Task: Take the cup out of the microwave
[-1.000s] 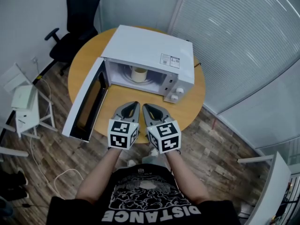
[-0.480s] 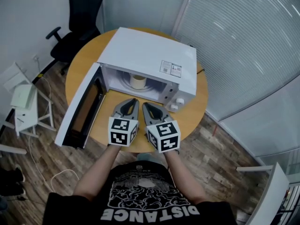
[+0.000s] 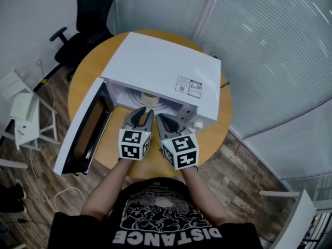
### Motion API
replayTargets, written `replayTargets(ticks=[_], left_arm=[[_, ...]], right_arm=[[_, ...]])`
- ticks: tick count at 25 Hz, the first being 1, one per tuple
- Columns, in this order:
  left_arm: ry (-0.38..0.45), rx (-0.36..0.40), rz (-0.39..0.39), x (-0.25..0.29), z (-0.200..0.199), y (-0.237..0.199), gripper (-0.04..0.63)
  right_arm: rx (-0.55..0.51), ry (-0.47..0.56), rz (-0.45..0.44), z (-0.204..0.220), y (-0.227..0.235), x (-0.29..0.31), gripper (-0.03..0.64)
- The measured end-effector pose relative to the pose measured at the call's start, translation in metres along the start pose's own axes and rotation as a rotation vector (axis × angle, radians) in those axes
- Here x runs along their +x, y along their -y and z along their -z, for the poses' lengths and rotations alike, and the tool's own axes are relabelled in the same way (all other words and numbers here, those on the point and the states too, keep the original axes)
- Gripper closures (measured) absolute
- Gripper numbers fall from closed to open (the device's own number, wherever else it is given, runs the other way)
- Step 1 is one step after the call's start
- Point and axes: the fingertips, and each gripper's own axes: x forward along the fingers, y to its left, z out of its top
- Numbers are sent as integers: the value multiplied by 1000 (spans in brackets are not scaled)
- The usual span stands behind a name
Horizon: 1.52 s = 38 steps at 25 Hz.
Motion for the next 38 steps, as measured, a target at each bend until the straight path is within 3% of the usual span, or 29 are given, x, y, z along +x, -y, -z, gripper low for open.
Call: replayTargets(ticks=[11,14,24,38], left_arm=[[-17,4,-34,31,10,-22,417],[-18,10,-11,39,10,-23,354],[-28,44,23,61,10,-26,254],[-46,73,59,85,15,-33,158]], right_arm=[[-13,-27,-32,3,13,23,601],[-14,-27,-33,3,17,26,601],[-24,-28,-39,1,25,35,601],[-16,-41,-43,4,29,41,601]])
